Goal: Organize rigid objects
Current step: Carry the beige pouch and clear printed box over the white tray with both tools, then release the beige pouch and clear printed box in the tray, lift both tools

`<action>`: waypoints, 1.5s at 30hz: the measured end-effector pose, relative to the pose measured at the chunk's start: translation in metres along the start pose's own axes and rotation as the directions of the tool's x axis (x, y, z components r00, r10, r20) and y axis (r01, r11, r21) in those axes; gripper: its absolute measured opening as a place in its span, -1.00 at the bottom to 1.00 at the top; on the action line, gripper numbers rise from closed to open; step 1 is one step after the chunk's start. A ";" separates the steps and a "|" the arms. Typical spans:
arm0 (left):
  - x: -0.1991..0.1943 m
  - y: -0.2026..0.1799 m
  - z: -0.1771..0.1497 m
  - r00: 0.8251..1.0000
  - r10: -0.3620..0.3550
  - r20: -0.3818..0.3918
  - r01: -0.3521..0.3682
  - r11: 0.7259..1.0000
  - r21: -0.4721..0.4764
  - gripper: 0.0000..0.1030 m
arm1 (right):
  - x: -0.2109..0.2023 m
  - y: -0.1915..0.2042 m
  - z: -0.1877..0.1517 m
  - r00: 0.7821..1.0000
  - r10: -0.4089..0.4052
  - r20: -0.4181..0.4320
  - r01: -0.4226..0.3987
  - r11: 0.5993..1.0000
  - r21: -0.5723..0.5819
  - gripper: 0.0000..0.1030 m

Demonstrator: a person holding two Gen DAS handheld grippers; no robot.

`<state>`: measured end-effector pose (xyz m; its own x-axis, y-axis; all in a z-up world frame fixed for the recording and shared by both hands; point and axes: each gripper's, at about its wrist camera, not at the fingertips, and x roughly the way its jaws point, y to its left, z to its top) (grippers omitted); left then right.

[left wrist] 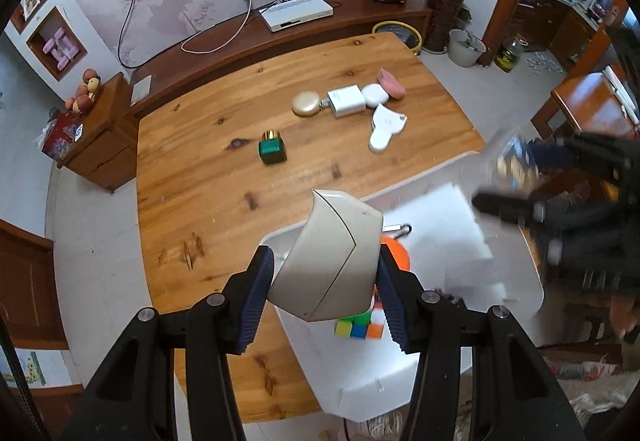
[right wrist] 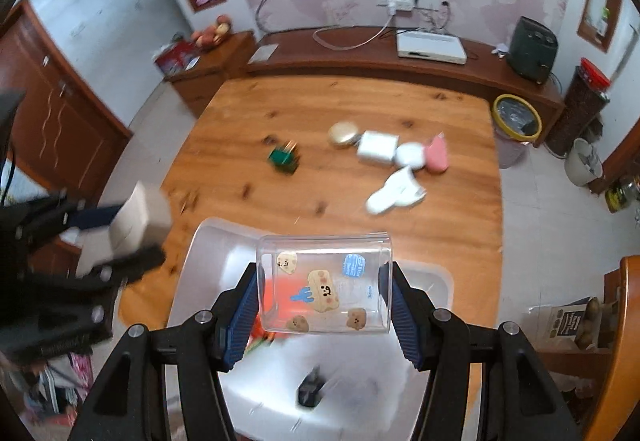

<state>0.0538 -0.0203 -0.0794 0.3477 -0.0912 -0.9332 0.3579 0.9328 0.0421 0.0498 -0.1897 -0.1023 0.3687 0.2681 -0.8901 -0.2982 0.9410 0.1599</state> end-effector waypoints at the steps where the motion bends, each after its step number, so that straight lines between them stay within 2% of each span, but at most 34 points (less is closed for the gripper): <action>1: 0.001 0.001 -0.004 1.000 -0.006 -0.002 0.006 1.000 0.000 0.06 | 0.001 0.009 -0.009 1.000 -0.001 -0.010 0.000 1.000 -0.016 0.17; 5: 0.006 0.004 -0.019 1.000 -0.024 -0.016 0.024 1.000 -0.004 0.06 | 0.013 0.038 -0.043 0.998 -0.018 -0.064 0.014 0.998 -0.057 0.17; 11: 0.021 0.004 -0.035 0.999 -0.035 -0.032 0.035 0.999 0.010 0.06 | 0.034 0.060 -0.085 0.990 -0.013 -0.137 0.007 0.999 -0.039 0.17; 17: 0.064 0.012 -0.043 0.994 -0.048 -0.096 0.045 0.999 -0.027 0.06 | 0.064 0.063 -0.114 0.980 -0.022 -0.197 0.027 0.999 0.022 0.17; 20: 0.088 0.013 -0.049 0.989 -0.060 -0.138 0.056 0.998 -0.037 0.06 | 0.079 0.064 -0.121 0.975 -0.042 -0.220 0.050 0.998 0.031 0.17; 26: 0.117 0.004 -0.052 0.984 -0.032 -0.178 0.034 0.999 0.010 0.06 | 0.099 0.069 -0.129 0.969 -0.049 -0.242 0.060 0.997 0.039 0.17; 33: 0.141 0.003 -0.048 0.980 -0.015 -0.197 0.021 0.999 0.029 0.07 | 0.120 0.072 -0.132 0.963 -0.061 -0.263 0.074 0.996 0.041 0.17; 40: 0.148 0.003 -0.044 0.982 -0.011 -0.187 0.018 0.999 0.038 0.07 | 0.138 0.075 -0.138 0.952 -0.067 -0.298 0.081 0.996 0.034 0.18; 45: 0.158 0.002 -0.047 0.979 0.018 -0.205 -0.006 0.998 0.057 0.07 | 0.143 0.075 -0.138 0.946 -0.068 -0.318 0.083 0.996 0.035 0.19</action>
<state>0.0691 -0.0170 -0.2437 0.1685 -0.0012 -0.9857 0.4042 0.9121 0.0680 -0.0415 -0.1092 -0.2771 0.0889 0.1240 -0.9883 -0.2353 0.9668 0.1002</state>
